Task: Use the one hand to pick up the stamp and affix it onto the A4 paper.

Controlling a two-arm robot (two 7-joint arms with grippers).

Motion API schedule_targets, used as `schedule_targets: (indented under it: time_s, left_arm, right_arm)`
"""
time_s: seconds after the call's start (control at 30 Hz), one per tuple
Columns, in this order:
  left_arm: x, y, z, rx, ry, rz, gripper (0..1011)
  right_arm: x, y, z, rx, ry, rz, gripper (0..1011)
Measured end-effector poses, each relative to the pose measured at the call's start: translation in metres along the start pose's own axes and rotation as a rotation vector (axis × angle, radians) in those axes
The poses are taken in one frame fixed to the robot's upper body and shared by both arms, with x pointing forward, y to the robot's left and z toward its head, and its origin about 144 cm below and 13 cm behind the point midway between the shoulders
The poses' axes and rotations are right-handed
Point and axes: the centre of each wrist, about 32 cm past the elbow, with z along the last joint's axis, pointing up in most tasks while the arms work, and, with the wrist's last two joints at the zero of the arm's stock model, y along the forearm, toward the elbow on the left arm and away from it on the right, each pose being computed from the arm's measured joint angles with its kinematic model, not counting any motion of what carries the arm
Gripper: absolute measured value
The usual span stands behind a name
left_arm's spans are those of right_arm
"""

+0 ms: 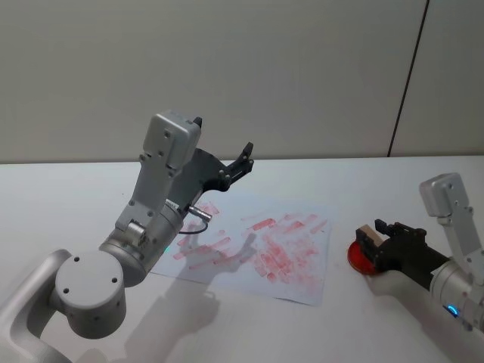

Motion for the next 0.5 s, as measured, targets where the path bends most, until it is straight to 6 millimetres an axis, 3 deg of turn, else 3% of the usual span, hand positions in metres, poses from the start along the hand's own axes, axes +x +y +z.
schedule_targets:
  time_s: [0.17,0.5]
  left_arm:
    - [0.0,0.0,0.0,0.0,0.0,0.0,1001]
    - [0.0,0.0,0.0,0.0,0.0,0.0,1001]
  right_arm:
    - [-0.0005,0.0009,-0.0005,-0.003,-0.001,0.002,534]
    - [-0.0012,0.0019,-0.0011,-0.006,-0.003,0.005,823]
